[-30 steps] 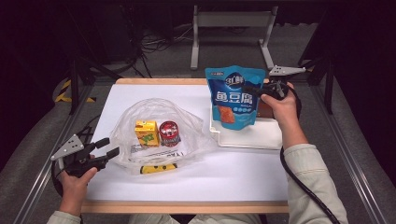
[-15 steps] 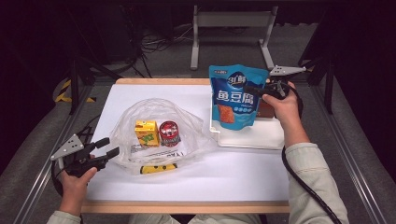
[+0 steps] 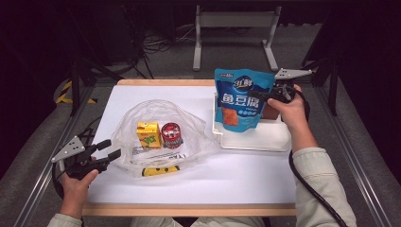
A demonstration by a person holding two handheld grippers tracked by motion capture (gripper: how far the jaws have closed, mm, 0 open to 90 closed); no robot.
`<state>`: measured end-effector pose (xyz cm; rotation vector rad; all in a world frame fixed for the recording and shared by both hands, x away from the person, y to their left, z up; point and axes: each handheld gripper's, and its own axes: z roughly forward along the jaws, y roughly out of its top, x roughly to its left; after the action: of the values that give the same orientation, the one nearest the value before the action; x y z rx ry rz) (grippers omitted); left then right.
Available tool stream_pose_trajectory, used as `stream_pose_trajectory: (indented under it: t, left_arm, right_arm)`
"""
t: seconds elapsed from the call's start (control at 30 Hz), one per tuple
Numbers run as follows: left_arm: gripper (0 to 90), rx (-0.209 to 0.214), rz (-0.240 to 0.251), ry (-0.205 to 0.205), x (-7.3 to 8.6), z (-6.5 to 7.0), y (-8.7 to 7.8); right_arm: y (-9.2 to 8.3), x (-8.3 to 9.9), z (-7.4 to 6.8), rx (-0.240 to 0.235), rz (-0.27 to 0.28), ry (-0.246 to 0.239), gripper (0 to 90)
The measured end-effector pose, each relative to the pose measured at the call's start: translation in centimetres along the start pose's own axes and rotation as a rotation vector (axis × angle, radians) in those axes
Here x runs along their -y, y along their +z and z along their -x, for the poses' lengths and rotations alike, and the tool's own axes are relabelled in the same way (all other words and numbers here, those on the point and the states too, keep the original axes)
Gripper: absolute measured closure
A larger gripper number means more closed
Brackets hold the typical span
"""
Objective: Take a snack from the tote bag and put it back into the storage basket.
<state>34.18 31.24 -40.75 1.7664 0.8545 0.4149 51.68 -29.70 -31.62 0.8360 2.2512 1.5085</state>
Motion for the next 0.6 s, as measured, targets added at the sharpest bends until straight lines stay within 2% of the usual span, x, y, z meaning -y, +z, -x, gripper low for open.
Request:
stream_pose_trajectory:
  t: [0.07, 0.2, 0.5, 0.6]
  left_arm:
    - [39.1, 0.000, -0.001, -0.003, 0.0, 0.0, 0.0]
    - [39.1, 0.000, -0.001, 0.001, 0.0, 0.0, 0.0]
    - [39.1, -0.001, -0.005, -0.003, 0.0, 0.0, 0.0]
    - [39.1, 0.000, -0.003, -0.001, 0.0, 0.0, 0.0]
  right_arm:
    - [0.0, -0.1, -0.1, -0.011, 0.025, 0.019, 49.9]
    - [-0.3, -0.3, -0.2, -0.016, 0.071, 0.036, 38.7]
    - [-2.0, -1.9, -1.1, 0.003, 0.109, -0.003, 33.1]
    - [-2.3, -2.2, -1.3, 0.006, 0.101, -0.017, 33.1]
